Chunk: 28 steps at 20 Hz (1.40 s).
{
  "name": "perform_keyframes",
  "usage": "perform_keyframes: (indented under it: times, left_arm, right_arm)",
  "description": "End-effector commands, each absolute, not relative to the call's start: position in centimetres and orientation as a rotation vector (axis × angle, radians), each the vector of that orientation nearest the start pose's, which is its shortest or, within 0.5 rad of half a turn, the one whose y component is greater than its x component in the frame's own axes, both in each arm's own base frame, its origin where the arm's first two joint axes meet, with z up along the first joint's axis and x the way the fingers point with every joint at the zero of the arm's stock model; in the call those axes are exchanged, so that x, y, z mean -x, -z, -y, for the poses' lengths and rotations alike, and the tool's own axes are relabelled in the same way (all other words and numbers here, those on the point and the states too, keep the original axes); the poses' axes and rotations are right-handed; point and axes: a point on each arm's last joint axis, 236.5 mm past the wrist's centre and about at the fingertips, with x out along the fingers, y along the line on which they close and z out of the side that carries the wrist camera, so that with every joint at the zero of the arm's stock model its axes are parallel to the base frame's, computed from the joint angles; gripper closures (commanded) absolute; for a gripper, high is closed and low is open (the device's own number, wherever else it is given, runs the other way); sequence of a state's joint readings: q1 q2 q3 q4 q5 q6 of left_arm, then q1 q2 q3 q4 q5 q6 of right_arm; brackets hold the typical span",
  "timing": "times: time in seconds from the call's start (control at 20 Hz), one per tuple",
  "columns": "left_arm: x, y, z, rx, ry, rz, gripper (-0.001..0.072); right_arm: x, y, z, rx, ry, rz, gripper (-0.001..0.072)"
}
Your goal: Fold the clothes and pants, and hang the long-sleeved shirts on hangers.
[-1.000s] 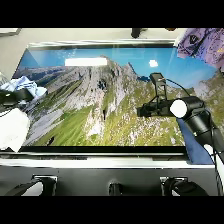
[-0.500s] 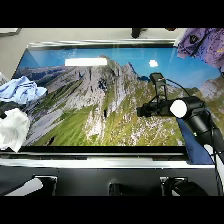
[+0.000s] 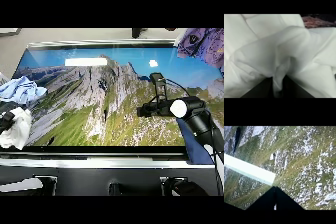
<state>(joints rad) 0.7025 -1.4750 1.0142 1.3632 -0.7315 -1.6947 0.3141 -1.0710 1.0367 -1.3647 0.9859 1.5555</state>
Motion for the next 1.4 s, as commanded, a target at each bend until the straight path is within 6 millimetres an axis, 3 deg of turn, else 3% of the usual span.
perform_keyframes:
  times: [0.0, 0.1, 0.25, 0.35, 0.45, 0.55, 0.65, 0.75, 0.8, 0.85, 0.9, 0.95, 1.05, 1.1, 1.2, 1.35]
  left_arm:
    - [-36.9, 6.7, -18.2, 0.831, -0.479, -1.091, 0.0692]
    - [-39.2, 3.7, -11.7, 0.795, -0.326, -1.096, 0.0692]
    - [-41.5, -0.9, 2.0, 0.752, -0.014, -1.1, 0.0692]
    - [-40.9, -1.8, 11.0, 0.732, 0.143, -1.144, 0.0692]
    - [-39.6, -1.2, 18.6, 0.696, 0.239, -1.182, 0.0692]
    - [-37.8, 0.5, 24.8, 0.694, 0.285, -1.23, 0.0692]
    - [-35.8, 3.2, 29.6, 0.681, 0.307, -1.285, 0.0691]
    - [-34.3, 5.5, 32.6, 0.695, 0.319, -1.331, 0.0684]
    - [-34.2, 6.0, 33.1, 0.722, 0.312, -1.345, 0.0619]
    - [-34.6, 6.1, 32.7, 0.745, 0.298, -1.35, 0.0337]
    - [-35.5, 5.6, 31.7, 0.75, 0.292, -1.335, 0.0044]
    - [-36.7, 4.7, 30.2, 0.737, 0.304, -1.314, 0.0012]
    - [-39.8, 2.2, 25.7, 0.708, 0.325, -1.255, 0.0012]
    - [-41.3, 1.0, 23.0, 0.7, 0.324, -1.227, 0.0011]
    - [-42.9, -0.3, 18.4, 0.687, 0.315, -1.207, 0.0011]
    - [-44.1, -0.5, 12.8, 0.746, 0.235, -1.197, 0.0011]
  right_arm:
    - [-34.8, -5.9, -15.7, -0.013, -0.395, -1.056, 0.068]
    - [-34.1, -5.6, -15.5, -0.006, -0.396, -1.088, 0.068]
    - [-32.7, -4.8, -15.2, 0.009, -0.398, -1.156, 0.068]
    - [-31.5, -4.3, -14.5, 0.037, -0.391, -1.213, 0.068]
    - [-30.5, -4.2, -13.1, 0.093, -0.363, -1.247, 0.068]
    - [-30.0, -4.4, -11.3, 0.159, -0.321, -1.26, 0.0677]
    - [-29.4, -4.5, -9.9, 0.206, -0.289, -1.281, 0.0563]
    - [-28.9, -4.3, -9.3, 0.224, -0.275, -1.303, 0.0464]
    - [-28.9, -4.3, -9.3, 0.225, -0.275, -1.303, 0.0441]
    - [-29.1, -4.3, -9.2, 0.238, -0.278, -1.298, 0.0402]
    - [-29.2, -4.3, -8.5, 0.271, -0.276, -1.297, 0.0282]
    - [-29.5, -4.3, -7.2, 0.27, -0.241, -1.298, 0.024]
    - [-30.2, -3.9, -5.9, 0.026, -0.155, -1.305, 0.0215]
    - [-30.4, -3.2, -7.3, -0.201, -0.174, -1.304, 0.0217]
    - [-30.6, -2.0, -12.4, -0.576, -0.305, -1.272, 0.0228]
    - [-28.1, 1.5, -19.1, -0.784, -0.4, -1.278, 0.0226]
